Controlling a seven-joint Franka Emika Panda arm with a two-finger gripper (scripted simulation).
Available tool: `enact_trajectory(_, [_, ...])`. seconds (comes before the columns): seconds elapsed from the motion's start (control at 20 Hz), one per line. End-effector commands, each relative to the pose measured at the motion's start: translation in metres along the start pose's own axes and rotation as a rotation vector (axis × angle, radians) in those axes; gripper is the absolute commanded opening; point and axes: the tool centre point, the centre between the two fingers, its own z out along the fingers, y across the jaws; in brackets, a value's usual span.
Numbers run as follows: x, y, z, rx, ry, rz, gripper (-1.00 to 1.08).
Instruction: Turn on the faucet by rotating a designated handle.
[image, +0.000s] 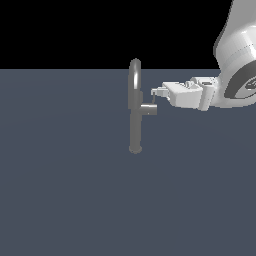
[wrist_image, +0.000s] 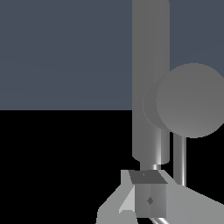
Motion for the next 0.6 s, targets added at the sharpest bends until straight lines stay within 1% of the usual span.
enact_trajectory(0.0, [0.000, 0.000, 0.000, 0.000, 0.000, 0.000, -1.00])
enact_trajectory(0.5, [-0.003, 0.031, 0.000, 0.000, 0.000, 0.000, -1.00])
enact_trajectory(0.55, [-0.003, 0.031, 0.000, 0.000, 0.000, 0.000, -1.00])
